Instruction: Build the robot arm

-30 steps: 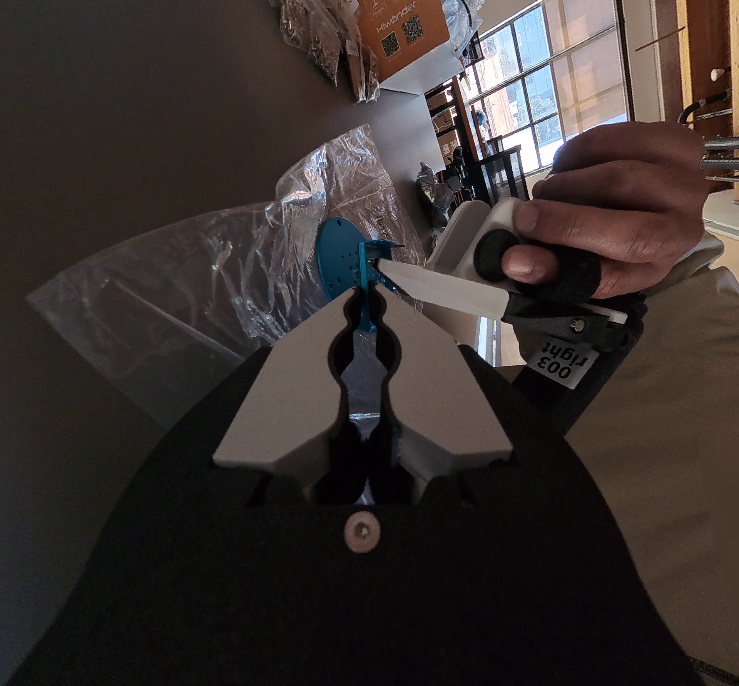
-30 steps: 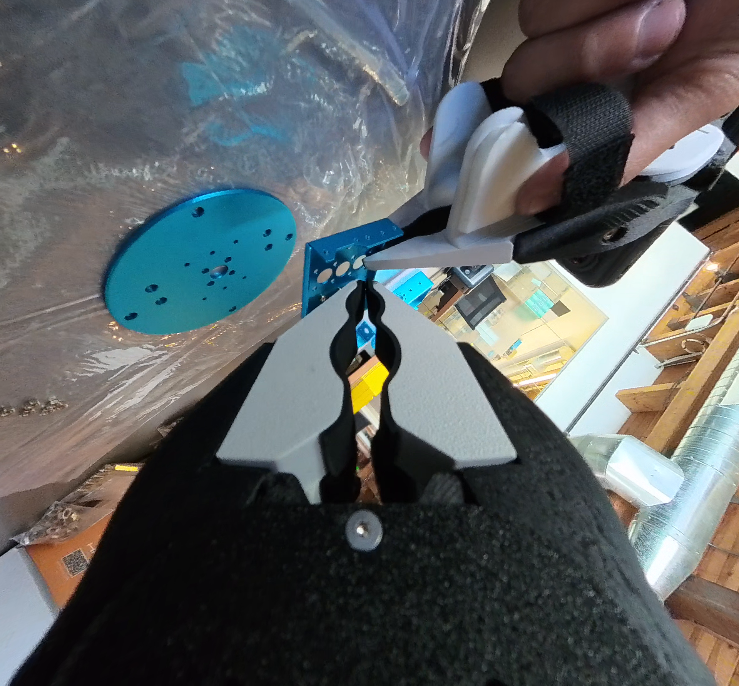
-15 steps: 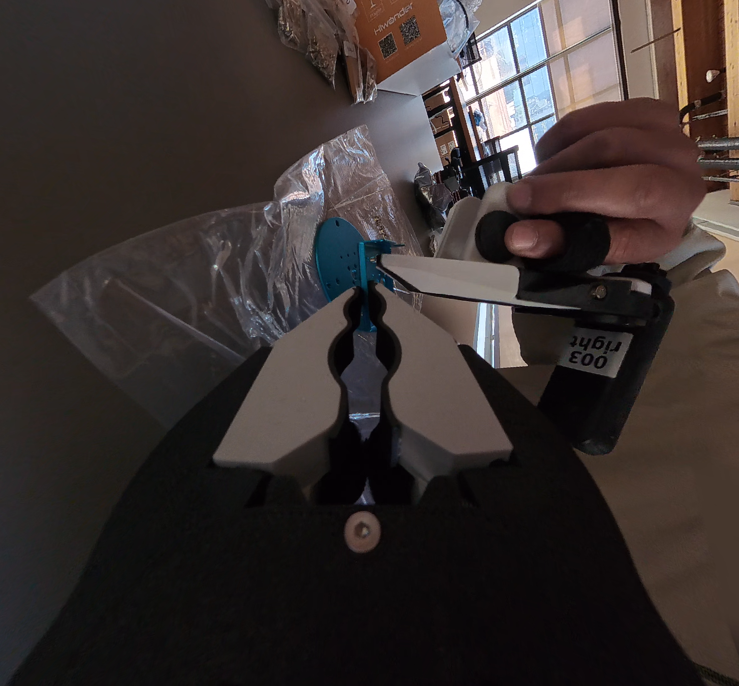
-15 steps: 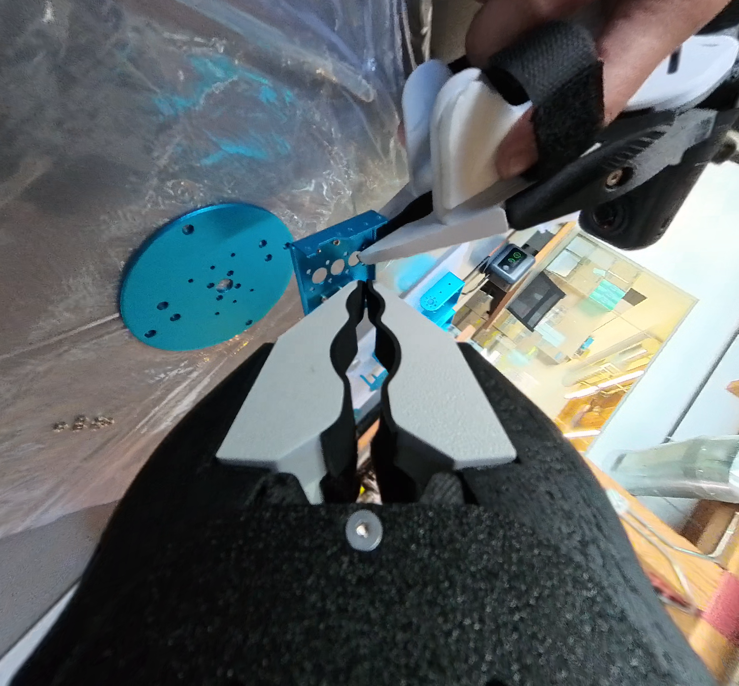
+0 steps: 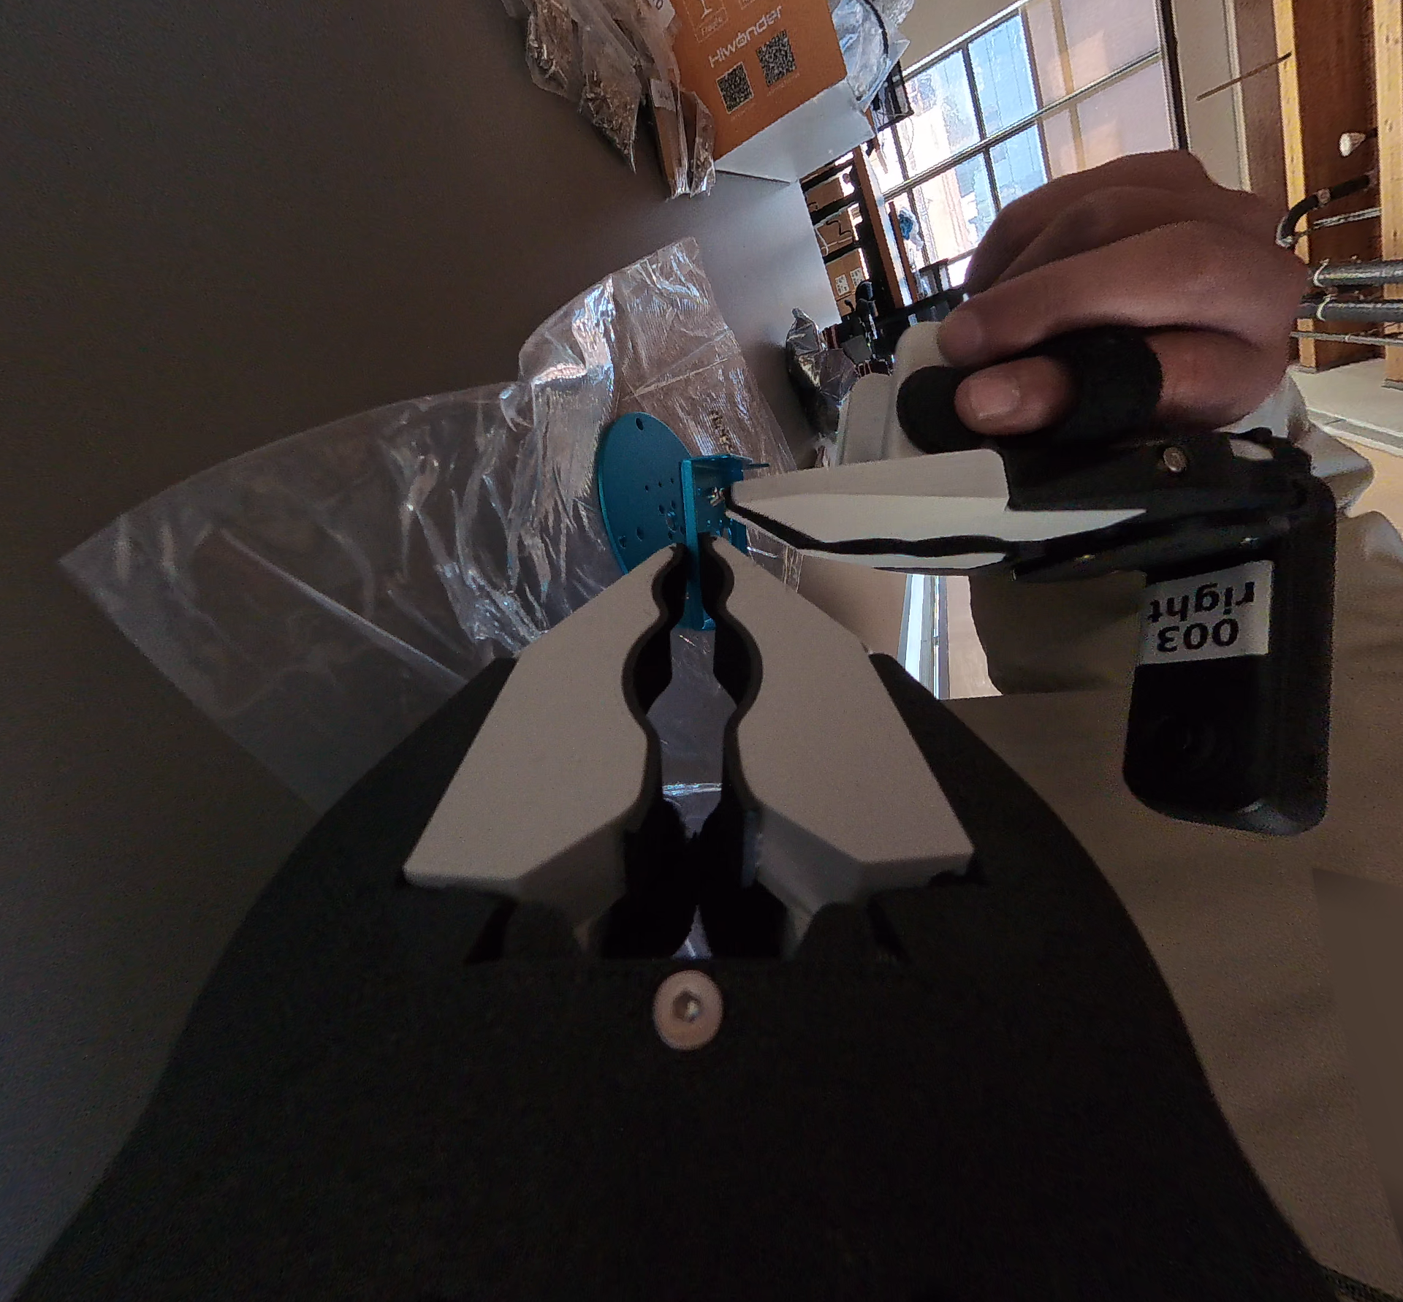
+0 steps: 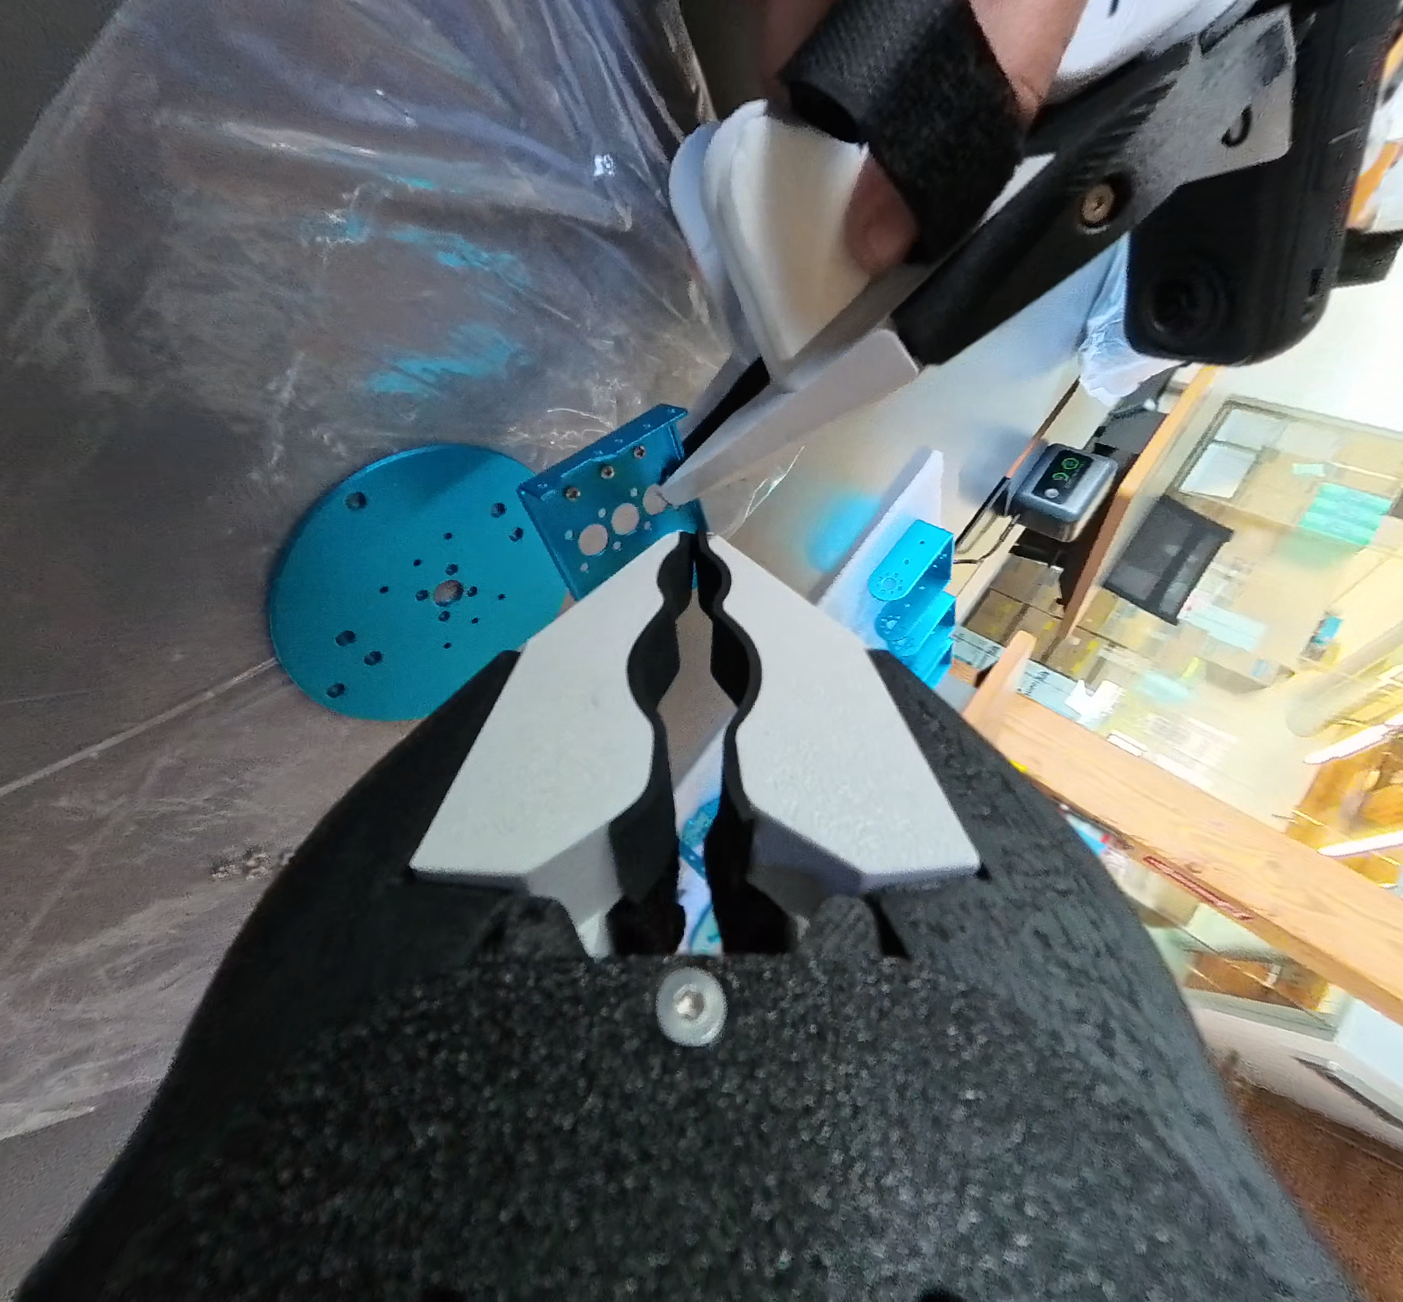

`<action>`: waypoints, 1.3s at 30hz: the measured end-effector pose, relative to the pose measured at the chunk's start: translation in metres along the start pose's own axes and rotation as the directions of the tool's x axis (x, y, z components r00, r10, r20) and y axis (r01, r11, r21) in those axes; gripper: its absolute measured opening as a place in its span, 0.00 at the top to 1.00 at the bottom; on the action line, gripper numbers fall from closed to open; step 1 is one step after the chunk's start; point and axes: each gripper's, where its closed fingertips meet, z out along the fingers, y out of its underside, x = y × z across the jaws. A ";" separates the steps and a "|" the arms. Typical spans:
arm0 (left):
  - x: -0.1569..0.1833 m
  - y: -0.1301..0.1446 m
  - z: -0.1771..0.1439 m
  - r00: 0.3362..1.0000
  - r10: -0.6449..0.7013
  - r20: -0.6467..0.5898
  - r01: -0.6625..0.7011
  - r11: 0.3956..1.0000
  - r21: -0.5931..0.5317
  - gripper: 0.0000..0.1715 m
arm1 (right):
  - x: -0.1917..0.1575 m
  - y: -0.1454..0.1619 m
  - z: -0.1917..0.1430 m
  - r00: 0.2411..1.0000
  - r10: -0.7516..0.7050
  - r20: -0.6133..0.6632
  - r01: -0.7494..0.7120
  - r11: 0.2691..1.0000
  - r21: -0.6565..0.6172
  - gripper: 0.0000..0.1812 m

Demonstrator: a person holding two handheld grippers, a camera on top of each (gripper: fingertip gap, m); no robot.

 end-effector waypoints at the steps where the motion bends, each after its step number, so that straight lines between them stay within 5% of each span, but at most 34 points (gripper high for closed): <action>1: 0.000 0.000 0.000 1.000 0.000 0.000 0.000 1.000 0.000 0.99 | 0.000 0.000 0.000 1.000 0.018 0.003 -0.018 1.000 0.009 1.00; 6: 0.001 0.000 0.000 1.000 -0.004 -0.007 0.004 1.000 0.000 0.99 | 0.007 0.002 -0.002 0.995 0.101 -0.021 -0.099 0.994 0.055 1.00; 17: 0.002 0.000 0.000 1.000 -0.011 -0.018 0.011 1.000 0.001 0.99 | 0.002 0.001 0.002 0.981 0.011 -0.196 -0.002 0.999 0.048 1.00; 39: 0.001 -0.001 -0.001 1.000 -0.008 -0.016 0.008 1.000 0.002 0.99 | -0.004 -0.002 0.002 0.982 0.082 -0.173 -0.072 0.995 0.061 1.00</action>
